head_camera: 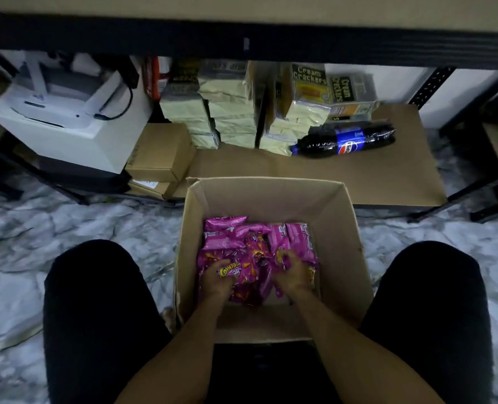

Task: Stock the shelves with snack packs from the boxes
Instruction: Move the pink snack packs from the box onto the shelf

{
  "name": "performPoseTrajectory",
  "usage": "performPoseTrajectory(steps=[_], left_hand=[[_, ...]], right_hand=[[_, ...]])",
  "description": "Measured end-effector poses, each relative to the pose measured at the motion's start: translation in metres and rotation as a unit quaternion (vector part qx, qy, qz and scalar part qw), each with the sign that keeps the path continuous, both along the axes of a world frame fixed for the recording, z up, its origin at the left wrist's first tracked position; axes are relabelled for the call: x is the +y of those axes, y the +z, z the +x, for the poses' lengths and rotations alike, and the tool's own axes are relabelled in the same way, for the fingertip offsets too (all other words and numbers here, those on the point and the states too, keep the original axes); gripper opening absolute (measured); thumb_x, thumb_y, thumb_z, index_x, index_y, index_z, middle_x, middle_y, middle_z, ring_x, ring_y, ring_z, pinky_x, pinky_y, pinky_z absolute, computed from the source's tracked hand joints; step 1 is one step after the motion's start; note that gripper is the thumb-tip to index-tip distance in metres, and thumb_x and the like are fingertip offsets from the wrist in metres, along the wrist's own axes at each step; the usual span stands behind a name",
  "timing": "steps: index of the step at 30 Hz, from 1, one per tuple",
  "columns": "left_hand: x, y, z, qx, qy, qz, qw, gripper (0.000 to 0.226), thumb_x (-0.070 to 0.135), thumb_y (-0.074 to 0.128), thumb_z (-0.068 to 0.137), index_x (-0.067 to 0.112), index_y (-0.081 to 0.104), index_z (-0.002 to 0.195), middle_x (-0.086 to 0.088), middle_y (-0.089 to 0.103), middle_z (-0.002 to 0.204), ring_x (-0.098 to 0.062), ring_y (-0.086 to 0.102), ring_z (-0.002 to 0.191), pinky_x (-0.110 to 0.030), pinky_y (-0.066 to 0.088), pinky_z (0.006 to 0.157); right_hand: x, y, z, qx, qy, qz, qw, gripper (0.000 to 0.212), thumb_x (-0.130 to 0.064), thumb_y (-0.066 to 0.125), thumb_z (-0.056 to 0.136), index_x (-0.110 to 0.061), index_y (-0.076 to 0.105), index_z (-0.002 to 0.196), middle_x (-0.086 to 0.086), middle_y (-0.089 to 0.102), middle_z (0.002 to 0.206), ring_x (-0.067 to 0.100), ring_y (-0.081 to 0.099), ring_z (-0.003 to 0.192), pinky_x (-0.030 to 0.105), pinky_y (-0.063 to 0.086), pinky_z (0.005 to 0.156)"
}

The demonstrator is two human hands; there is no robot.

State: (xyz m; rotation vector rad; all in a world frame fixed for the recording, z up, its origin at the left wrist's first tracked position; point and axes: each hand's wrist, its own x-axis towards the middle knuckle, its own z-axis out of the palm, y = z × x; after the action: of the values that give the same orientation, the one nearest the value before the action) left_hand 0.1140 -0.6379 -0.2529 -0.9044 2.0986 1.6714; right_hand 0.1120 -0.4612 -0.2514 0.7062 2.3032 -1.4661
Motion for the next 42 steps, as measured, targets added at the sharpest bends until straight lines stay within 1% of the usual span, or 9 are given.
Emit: performPoseTrajectory(steps=[3, 6, 8, 11, 16, 24, 31, 36, 42], left_hand=[[0.002, -0.008, -0.016, -0.004, -0.011, -0.007, 1.000, 0.041, -0.016, 0.064, 0.079, 0.000, 0.063, 0.117, 0.000, 0.051, 0.109, -0.015, 0.050, 0.093, -0.009, 0.046, 0.056], [0.001, -0.022, -0.020, -0.047, -0.030, -0.012, 0.998, 0.044, -0.016, 0.068, 0.076, -0.001, 0.063, 0.117, -0.004, 0.056, 0.111, -0.022, 0.055, 0.100, -0.028, 0.050, 0.077], [-0.003, -0.022, -0.016, -0.085, -0.058, -0.009, 0.995, 0.043, -0.014, 0.070, 0.076, 0.005, 0.065, 0.114, -0.011, 0.063, 0.111, -0.018, 0.062, 0.088, -0.029, 0.052, 0.068], [-0.010, 0.002, -0.010, -0.096, -0.100, 0.009, 0.990, 0.042, -0.012, 0.070, 0.077, 0.006, 0.063, 0.115, -0.010, 0.063, 0.099, 0.002, 0.060, 0.064, -0.015, 0.048, 0.054], [-0.021, 0.080, -0.005, -0.121, -0.125, 0.037, 0.984, 0.037, 0.003, 0.073, 0.082, 0.027, 0.062, 0.108, 0.001, 0.063, 0.095, -0.013, 0.060, 0.070, -0.032, 0.054, 0.061], [-0.057, 0.257, -0.005, -0.100, -0.118, 0.045, 0.987, 0.044, 0.008, 0.083, 0.067, 0.033, 0.071, 0.101, -0.004, 0.068, 0.104, -0.022, 0.067, 0.088, -0.046, 0.057, 0.081], [-0.062, 0.428, -0.022, -0.027, -0.135, 0.066, 0.988, 0.045, -0.003, 0.072, 0.081, 0.023, 0.063, 0.116, -0.003, 0.067, 0.106, -0.018, 0.066, 0.087, -0.019, 0.053, 0.060], [-0.062, 0.511, -0.056, 0.063, -0.155, 0.067, 0.984, 0.065, 0.004, 0.077, 0.079, 0.035, 0.055, 0.132, -0.003, 0.055, 0.135, -0.018, 0.063, 0.106, -0.037, 0.057, 0.086], [-0.063, 0.614, -0.107, 0.202, -0.152, 0.056, 0.966, 0.073, 0.005, 0.077, 0.079, 0.036, 0.049, 0.138, -0.004, 0.070, 0.111, -0.011, 0.067, 0.093, -0.029, 0.054, 0.084]], right_hand=[[-0.007, -0.016, -0.015, -0.003, 0.040, -0.026, 0.999, 0.065, 0.010, 0.063, 0.085, -0.028, 0.052, 0.136, 0.000, 0.052, 0.131, 0.013, 0.061, 0.093, 0.013, 0.053, 0.058], [0.003, -0.030, -0.009, -0.024, 0.006, -0.092, 0.995, 0.068, 0.010, 0.064, 0.084, -0.030, 0.051, 0.136, -0.008, 0.054, 0.132, 0.019, 0.057, 0.117, 0.033, 0.056, 0.090], [0.009, -0.026, -0.003, -0.043, 0.005, -0.080, 0.996, 0.064, 0.007, 0.069, 0.081, -0.026, 0.054, 0.133, -0.008, 0.060, 0.121, 0.019, 0.058, 0.115, 0.040, 0.051, 0.099], [0.018, 0.007, 0.003, -0.046, 0.003, -0.049, 0.998, 0.042, 0.000, 0.062, 0.090, -0.034, 0.053, 0.113, -0.006, 0.068, 0.097, 0.017, 0.065, 0.089, 0.028, 0.056, 0.077], [0.048, 0.091, -0.005, -0.117, 0.004, -0.006, 0.993, 0.041, 0.005, 0.037, 0.096, -0.028, 0.061, 0.102, 0.003, 0.063, 0.076, 0.011, 0.060, 0.058, 0.031, 0.054, 0.051], [0.049, 0.275, -0.024, -0.106, 0.015, -0.084, 0.991, 0.014, -0.013, 0.059, 0.096, -0.024, 0.066, 0.102, 0.000, 0.065, 0.099, 0.010, 0.064, 0.080, 0.028, 0.058, 0.054], [0.026, 0.433, -0.022, -0.062, 0.002, -0.173, 0.983, 0.025, 0.002, 0.068, 0.087, -0.020, 0.066, 0.099, 0.011, 0.066, 0.111, 0.019, 0.070, 0.081, 0.030, 0.059, 0.059], [0.030, 0.519, -0.039, 0.049, 0.003, -0.142, 0.989, 0.034, 0.006, 0.066, 0.085, -0.026, 0.070, 0.096, 0.001, 0.070, 0.107, 0.013, 0.068, 0.083, 0.033, 0.058, 0.075], [0.031, 0.626, -0.088, 0.211, 0.042, -0.132, 0.968, 0.029, 0.006, 0.065, 0.087, -0.015, 0.066, 0.106, -0.006, 0.070, 0.102, 0.005, 0.069, 0.089, 0.020, 0.056, 0.072]])
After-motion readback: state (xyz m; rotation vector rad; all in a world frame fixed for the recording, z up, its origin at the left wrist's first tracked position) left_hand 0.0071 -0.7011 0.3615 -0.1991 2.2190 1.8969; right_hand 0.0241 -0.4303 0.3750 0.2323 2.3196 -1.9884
